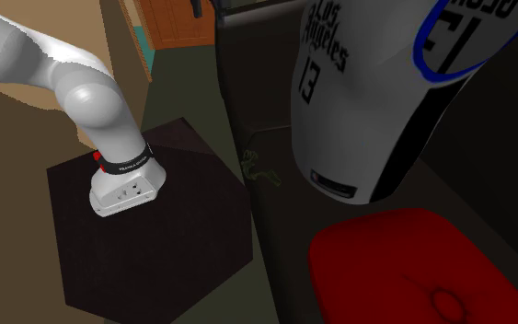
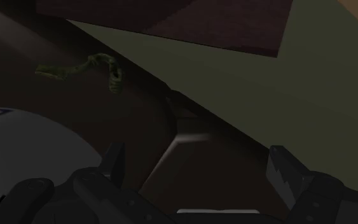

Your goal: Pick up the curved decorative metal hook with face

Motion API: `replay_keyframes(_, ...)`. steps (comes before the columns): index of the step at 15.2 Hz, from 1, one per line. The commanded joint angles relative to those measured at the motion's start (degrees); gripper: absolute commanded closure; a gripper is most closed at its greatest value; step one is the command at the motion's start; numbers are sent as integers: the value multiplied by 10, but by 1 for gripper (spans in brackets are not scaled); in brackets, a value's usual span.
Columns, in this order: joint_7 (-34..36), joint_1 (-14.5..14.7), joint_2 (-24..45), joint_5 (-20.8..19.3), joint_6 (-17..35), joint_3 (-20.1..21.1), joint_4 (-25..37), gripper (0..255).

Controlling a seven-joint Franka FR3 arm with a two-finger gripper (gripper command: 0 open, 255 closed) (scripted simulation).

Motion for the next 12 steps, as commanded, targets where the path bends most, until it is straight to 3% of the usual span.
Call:
replay_keyframes(1,0,0,0,0,0,0,0,0)
replay_keyframes(12,-50,-23,12,-31,218,-36,-199,0)
